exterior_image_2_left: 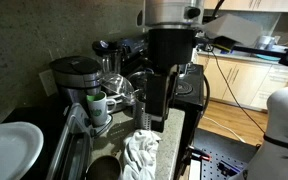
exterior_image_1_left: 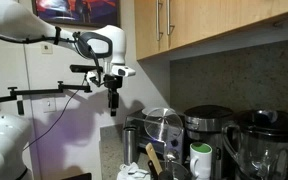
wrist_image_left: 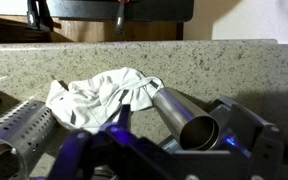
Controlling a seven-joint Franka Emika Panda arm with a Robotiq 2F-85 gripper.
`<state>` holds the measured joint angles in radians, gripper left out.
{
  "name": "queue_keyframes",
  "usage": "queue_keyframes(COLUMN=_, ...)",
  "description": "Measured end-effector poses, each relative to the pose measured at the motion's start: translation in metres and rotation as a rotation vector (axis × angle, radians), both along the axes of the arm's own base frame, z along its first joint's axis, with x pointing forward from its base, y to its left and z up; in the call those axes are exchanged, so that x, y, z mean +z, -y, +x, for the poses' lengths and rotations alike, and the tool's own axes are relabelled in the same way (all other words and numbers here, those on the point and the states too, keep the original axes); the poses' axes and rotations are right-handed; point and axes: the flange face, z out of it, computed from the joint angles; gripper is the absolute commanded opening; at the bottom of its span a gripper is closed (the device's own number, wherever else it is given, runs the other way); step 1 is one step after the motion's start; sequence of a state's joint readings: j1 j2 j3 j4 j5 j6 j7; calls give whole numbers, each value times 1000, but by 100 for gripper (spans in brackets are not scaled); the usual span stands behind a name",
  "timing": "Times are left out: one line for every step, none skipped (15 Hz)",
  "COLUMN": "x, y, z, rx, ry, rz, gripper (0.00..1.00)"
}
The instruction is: Put the flask on the plate on the microwave and open the microwave
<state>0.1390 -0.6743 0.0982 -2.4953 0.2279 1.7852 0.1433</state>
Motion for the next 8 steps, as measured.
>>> queue_keyframes(x=0, y=0, z=0, rx=0, ry=0, rz=0, gripper=100)
queue_keyframes(x=0, y=0, z=0, rx=0, ry=0, rz=0, gripper=100)
queue_keyframes(x=0, y=0, z=0, rx=0, ry=1, rz=0, gripper=100)
queue_keyframes(x=0, y=0, z=0, rx=0, ry=1, rz=0, gripper=100)
queue_keyframes(x=0, y=0, z=0, rx=0, ry=0, rz=0, gripper=100)
queue_keyframes(x=0, y=-1, z=0, rx=1, ry=0, rz=-1, gripper=100)
queue_keyframes(x=-2, y=-3, z=1, rx=6, ry=-1, rz=-5, gripper=100)
queue_keyframes(x=-4, y=-7, z=2, rx=12, ry=3, rz=-11, gripper=100)
